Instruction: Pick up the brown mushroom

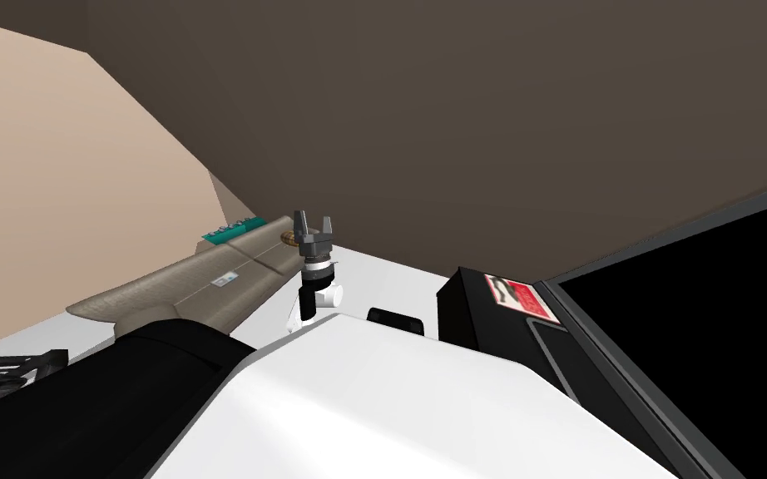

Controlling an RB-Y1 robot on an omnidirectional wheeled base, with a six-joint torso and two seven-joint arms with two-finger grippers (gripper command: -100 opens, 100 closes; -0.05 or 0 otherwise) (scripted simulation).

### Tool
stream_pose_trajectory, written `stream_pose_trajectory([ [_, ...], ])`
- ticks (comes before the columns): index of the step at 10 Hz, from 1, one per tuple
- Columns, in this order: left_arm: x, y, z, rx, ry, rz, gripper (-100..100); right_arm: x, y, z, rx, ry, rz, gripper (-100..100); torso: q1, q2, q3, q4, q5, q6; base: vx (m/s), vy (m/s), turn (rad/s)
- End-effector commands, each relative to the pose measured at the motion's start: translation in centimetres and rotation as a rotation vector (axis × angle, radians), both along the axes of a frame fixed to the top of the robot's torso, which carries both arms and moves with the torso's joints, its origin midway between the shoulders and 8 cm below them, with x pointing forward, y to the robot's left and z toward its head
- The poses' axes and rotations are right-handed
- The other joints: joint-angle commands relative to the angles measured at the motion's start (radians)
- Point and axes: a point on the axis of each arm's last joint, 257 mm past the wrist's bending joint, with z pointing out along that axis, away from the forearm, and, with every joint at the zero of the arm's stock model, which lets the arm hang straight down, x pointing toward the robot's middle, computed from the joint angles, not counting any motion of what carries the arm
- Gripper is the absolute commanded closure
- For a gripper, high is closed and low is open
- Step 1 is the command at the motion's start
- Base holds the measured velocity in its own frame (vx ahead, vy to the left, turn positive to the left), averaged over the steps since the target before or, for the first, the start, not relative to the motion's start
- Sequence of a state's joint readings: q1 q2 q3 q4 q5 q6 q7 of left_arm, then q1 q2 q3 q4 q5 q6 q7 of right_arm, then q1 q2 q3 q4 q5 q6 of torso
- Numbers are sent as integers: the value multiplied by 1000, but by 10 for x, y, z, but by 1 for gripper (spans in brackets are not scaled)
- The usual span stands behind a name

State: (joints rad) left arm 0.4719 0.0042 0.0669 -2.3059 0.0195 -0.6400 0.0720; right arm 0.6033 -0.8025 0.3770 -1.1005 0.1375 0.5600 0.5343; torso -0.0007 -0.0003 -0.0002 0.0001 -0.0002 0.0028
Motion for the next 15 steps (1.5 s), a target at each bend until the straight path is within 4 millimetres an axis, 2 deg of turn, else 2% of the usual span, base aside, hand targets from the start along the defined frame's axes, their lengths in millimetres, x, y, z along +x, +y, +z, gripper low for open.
stream_pose_trajectory([
  [1,0,0,0,0,0,0,0,-6,2,0,0,-7,-16,-100,0,0,0,0,0,0,-1,-19,55],
  [3,0,0,0,0,0,0,0,-23,5,-3,1,1,-27,-100,0,0,0,0,0,0,-1,-20,106],
  [4,0,0,0,0,0,0,0,-23,5,-3,0,-8,-40,-100,0,0,0,0,0,0,-1,-19,46],
  [5,0,0,0,0,0,0,0,-31,7,-4,1,-6,-49,-100,0,0,0,0,0,0,-2,-13,88],
  [6,0,0,0,0,0,0,0,-27,7,-3,0,-3,-40,-100,0,0,0,0,0,0,-1,-8,22],
  [7,0,0,0,0,0,0,0,-28,7,-3,1,-6,-44,100,1,0,0,0,0,1,0,0,0],
  [11,0,0,0,0,0,0,0,-27,7,-4,2,-7,-45,100,2,0,0,0,1,0,0,0,0],
  [12,0,0,0,0,0,0,0,-27,7,-4,2,-7,-44,0,2,0,0,0,1,0,0,0,0],
  [13,0,0,0,0,0,0,0,-14,3,-2,0,-12,-35,100,2,0,0,0,1,0,2,12,-195],
  [14,0,0,0,0,0,0,0,-14,3,-2,0,-7,-28,100,3,0,0,-1,1,1,4,26,-105],
  [15,0,0,0,0,0,0,0,-6,2,0,0,-7,-17,100,4,0,0,0,2,1,1,26,-78],
])
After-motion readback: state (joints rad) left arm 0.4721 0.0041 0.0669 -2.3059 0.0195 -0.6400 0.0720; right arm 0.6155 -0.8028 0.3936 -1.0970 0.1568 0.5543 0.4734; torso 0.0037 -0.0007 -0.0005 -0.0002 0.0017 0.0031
